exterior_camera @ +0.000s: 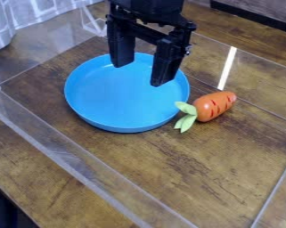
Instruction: Put the carrot in the blue tray
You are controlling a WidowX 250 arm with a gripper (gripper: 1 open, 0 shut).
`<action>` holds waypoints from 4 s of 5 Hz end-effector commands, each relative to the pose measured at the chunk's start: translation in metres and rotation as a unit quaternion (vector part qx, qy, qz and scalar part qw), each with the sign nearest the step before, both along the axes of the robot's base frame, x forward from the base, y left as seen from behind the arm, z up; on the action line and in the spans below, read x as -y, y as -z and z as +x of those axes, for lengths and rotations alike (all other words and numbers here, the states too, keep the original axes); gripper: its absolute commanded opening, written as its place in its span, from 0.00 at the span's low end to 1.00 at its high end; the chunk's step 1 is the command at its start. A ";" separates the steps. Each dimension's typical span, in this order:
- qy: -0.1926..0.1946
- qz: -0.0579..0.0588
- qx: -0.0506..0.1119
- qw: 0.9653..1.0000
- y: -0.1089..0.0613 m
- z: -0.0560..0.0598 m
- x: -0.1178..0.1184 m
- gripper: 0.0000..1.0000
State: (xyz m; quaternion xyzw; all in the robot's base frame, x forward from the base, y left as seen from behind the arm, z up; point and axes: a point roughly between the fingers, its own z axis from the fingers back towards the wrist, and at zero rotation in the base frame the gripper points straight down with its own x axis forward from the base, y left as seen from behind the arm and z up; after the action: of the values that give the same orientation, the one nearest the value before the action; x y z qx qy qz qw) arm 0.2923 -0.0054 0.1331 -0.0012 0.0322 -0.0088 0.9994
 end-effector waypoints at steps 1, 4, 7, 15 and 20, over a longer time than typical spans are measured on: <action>0.006 -0.001 -0.004 1.000 0.006 0.003 0.002 1.00; 0.039 -0.002 0.041 0.998 0.022 0.048 0.029 1.00; 0.037 -0.003 0.061 0.997 0.041 0.076 0.042 1.00; 0.038 -0.018 0.077 0.996 0.091 0.124 0.057 1.00; 0.037 -0.027 0.087 0.995 0.091 0.127 0.052 0.00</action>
State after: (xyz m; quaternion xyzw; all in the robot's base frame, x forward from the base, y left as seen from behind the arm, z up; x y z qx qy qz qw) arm 0.4155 -0.0596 0.0238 -0.0247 -0.0322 -0.0490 0.9980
